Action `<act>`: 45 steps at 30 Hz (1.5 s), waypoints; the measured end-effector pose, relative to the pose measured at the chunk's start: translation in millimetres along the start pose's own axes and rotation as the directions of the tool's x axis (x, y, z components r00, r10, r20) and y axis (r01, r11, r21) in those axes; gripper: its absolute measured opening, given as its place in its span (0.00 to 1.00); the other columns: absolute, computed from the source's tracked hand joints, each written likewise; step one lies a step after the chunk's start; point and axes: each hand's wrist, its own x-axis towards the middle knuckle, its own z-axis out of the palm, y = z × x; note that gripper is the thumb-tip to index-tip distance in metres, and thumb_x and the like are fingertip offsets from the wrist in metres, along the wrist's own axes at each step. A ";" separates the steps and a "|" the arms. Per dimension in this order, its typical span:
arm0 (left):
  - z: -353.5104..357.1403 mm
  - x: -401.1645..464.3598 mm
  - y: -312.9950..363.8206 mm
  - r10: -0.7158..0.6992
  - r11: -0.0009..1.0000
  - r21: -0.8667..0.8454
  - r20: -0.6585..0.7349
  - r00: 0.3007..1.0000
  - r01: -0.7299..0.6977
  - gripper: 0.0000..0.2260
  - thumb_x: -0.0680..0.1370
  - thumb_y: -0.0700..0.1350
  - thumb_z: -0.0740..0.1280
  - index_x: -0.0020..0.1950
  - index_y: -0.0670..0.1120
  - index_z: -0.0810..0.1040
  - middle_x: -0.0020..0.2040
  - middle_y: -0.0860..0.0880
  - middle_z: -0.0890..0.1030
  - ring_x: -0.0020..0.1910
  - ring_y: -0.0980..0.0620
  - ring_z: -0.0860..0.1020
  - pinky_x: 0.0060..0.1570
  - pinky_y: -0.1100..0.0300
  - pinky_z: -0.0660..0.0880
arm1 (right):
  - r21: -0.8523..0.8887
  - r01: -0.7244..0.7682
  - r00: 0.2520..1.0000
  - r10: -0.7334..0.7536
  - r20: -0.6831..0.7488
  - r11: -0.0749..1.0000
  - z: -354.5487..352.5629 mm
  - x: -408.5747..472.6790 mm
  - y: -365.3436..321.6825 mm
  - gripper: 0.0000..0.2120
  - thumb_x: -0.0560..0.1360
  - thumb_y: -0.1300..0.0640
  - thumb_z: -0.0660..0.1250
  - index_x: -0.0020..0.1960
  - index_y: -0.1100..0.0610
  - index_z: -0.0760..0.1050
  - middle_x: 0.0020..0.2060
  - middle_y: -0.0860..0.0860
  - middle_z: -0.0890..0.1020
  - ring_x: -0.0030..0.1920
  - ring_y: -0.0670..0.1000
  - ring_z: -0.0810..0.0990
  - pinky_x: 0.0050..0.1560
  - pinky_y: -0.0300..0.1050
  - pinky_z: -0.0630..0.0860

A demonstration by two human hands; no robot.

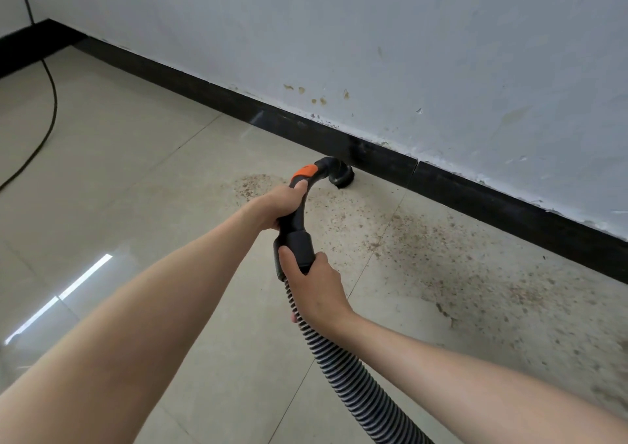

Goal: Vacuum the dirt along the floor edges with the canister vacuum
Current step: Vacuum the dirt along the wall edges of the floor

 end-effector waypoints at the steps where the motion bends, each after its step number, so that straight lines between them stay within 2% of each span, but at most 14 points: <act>1: -2.1 2.0 -2.2 -0.005 1.000 -0.009 -0.014 1.000 0.005 0.22 0.82 0.56 0.51 0.59 0.38 0.69 0.47 0.42 0.74 0.43 0.45 0.74 0.40 0.54 0.74 | -0.012 0.007 1.000 -0.006 0.024 1.000 -1.1 1.8 -0.6 0.21 0.78 0.38 0.58 0.53 0.57 0.66 0.40 0.51 0.74 0.31 0.53 0.76 0.30 0.43 0.76; 4: -15.4 5.5 -12.3 -0.050 0.996 -0.078 -0.087 0.995 0.043 0.22 0.82 0.56 0.51 0.60 0.38 0.68 0.48 0.42 0.74 0.44 0.45 0.74 0.42 0.53 0.73 | -0.083 0.037 0.994 -0.028 0.105 0.996 -3.1 13.3 -4.1 0.21 0.77 0.38 0.59 0.53 0.57 0.66 0.39 0.51 0.74 0.28 0.51 0.75 0.30 0.44 0.76; 8: -43.1 8.6 -28.2 -0.110 0.974 -0.218 -0.192 0.975 0.067 0.20 0.82 0.55 0.51 0.61 0.39 0.67 0.42 0.46 0.71 0.42 0.47 0.73 0.41 0.54 0.73 | -0.184 0.101 0.978 -0.063 0.199 0.978 1.1 36.7 -15.5 0.22 0.77 0.37 0.60 0.51 0.57 0.67 0.39 0.52 0.76 0.26 0.51 0.77 0.27 0.42 0.75; 11: -67.1 11.6 -40.5 -0.155 0.936 -0.348 -0.259 0.953 0.058 0.22 0.82 0.54 0.53 0.65 0.38 0.67 0.42 0.46 0.71 0.39 0.48 0.73 0.37 0.55 0.73 | -0.248 0.151 0.968 -0.092 0.233 0.957 15.5 53.3 -25.7 0.26 0.75 0.34 0.60 0.53 0.58 0.68 0.41 0.53 0.78 0.27 0.52 0.79 0.32 0.47 0.79; 15: -94.0 9.7 -60.9 -0.209 0.904 -0.425 -0.354 0.912 0.042 0.23 0.82 0.54 0.54 0.68 0.37 0.65 0.50 0.44 0.72 0.47 0.46 0.73 0.46 0.53 0.72 | -0.300 0.185 0.955 -0.099 0.279 0.936 41.5 64.4 -36.4 0.29 0.74 0.32 0.60 0.53 0.58 0.69 0.41 0.55 0.79 0.30 0.55 0.82 0.40 0.52 0.82; 18: -106.1 1.6 -80.4 -0.263 0.890 -0.450 -0.381 0.887 0.071 0.23 0.82 0.53 0.54 0.68 0.37 0.64 0.53 0.43 0.71 0.50 0.45 0.73 0.49 0.51 0.73 | -0.328 0.206 0.938 -0.091 0.334 0.922 56.9 65.4 -36.5 0.29 0.74 0.32 0.60 0.54 0.59 0.69 0.44 0.56 0.81 0.30 0.55 0.82 0.39 0.51 0.81; 21: -115.0 -5.9 -96.3 -0.298 0.895 -0.430 -0.377 0.877 0.119 0.22 0.82 0.53 0.53 0.67 0.38 0.65 0.52 0.43 0.71 0.49 0.44 0.73 0.48 0.51 0.73 | -0.332 0.232 0.920 -0.096 0.379 0.914 67.9 61.9 -33.7 0.29 0.74 0.32 0.60 0.53 0.59 0.70 0.43 0.57 0.82 0.29 0.55 0.82 0.37 0.49 0.80; 26: -113.9 -14.3 -93.3 -0.288 0.922 -0.351 -0.345 0.893 0.161 0.16 0.82 0.52 0.51 0.58 0.39 0.65 0.41 0.45 0.70 0.38 0.48 0.72 0.46 0.51 0.74 | -0.292 0.205 0.923 -0.085 0.376 0.934 70.5 51.1 -30.1 0.30 0.75 0.33 0.60 0.53 0.61 0.70 0.43 0.57 0.80 0.32 0.58 0.83 0.36 0.50 0.80; 31: -91.9 -16.0 -72.6 -0.236 0.958 -0.230 -0.296 0.926 0.170 0.17 0.83 0.53 0.49 0.57 0.39 0.66 0.40 0.45 0.70 0.37 0.48 0.72 0.37 0.54 0.73 | -0.253 0.153 0.938 -0.060 0.341 0.955 48.2 37.4 -23.5 0.28 0.76 0.33 0.58 0.52 0.60 0.69 0.37 0.54 0.77 0.28 0.55 0.80 0.31 0.46 0.78; 35: -73.6 -13.5 -57.2 -0.210 0.961 -0.229 -0.244 0.947 0.154 0.17 0.82 0.53 0.49 0.58 0.40 0.66 0.41 0.45 0.70 0.40 0.47 0.72 0.43 0.52 0.75 | -0.245 0.126 0.956 -0.052 0.289 0.961 25.1 27.6 -22.1 0.28 0.76 0.33 0.58 0.52 0.60 0.69 0.36 0.53 0.77 0.26 0.53 0.79 0.29 0.43 0.76; 39: -47.3 -13.7 -44.0 -0.191 0.971 -0.178 -0.185 0.964 0.158 0.18 0.82 0.54 0.49 0.58 0.41 0.66 0.43 0.45 0.71 0.44 0.46 0.73 0.47 0.51 0.75 | -0.265 0.092 0.968 -0.023 0.251 0.960 3.9 14.4 -11.9 0.27 0.76 0.33 0.57 0.53 0.59 0.67 0.37 0.54 0.78 0.29 0.54 0.80 0.37 0.51 0.81; 41: -32.6 -15.3 -37.9 -0.173 0.977 -0.147 -0.148 0.974 0.151 0.18 0.82 0.55 0.49 0.58 0.41 0.66 0.43 0.45 0.71 0.44 0.46 0.73 0.48 0.51 0.75 | -0.246 0.059 0.976 -0.004 0.219 0.968 -5.8 5.3 -5.2 0.27 0.77 0.33 0.56 0.53 0.58 0.67 0.39 0.54 0.77 0.28 0.53 0.79 0.35 0.49 0.79; 43: -19.0 -16.7 -28.0 -0.133 0.988 -0.100 -0.118 0.984 0.121 0.17 0.82 0.54 0.49 0.57 0.41 0.66 0.42 0.45 0.71 0.42 0.47 0.72 0.45 0.52 0.76 | -0.183 0.024 0.984 0.009 0.178 0.983 -13.9 -3.3 -0.2 0.27 0.77 0.34 0.55 0.54 0.59 0.67 0.41 0.54 0.77 0.27 0.53 0.78 0.32 0.46 0.77; 45: -6.5 -18.3 -17.2 -0.095 0.995 -0.050 -0.112 0.989 0.090 0.16 0.83 0.52 0.50 0.56 0.41 0.66 0.41 0.45 0.70 0.38 0.48 0.72 0.37 0.56 0.74 | -0.127 0.001 0.989 0.018 0.148 0.992 -19.7 -9.8 3.9 0.28 0.77 0.33 0.55 0.56 0.59 0.67 0.43 0.54 0.77 0.28 0.53 0.78 0.34 0.48 0.78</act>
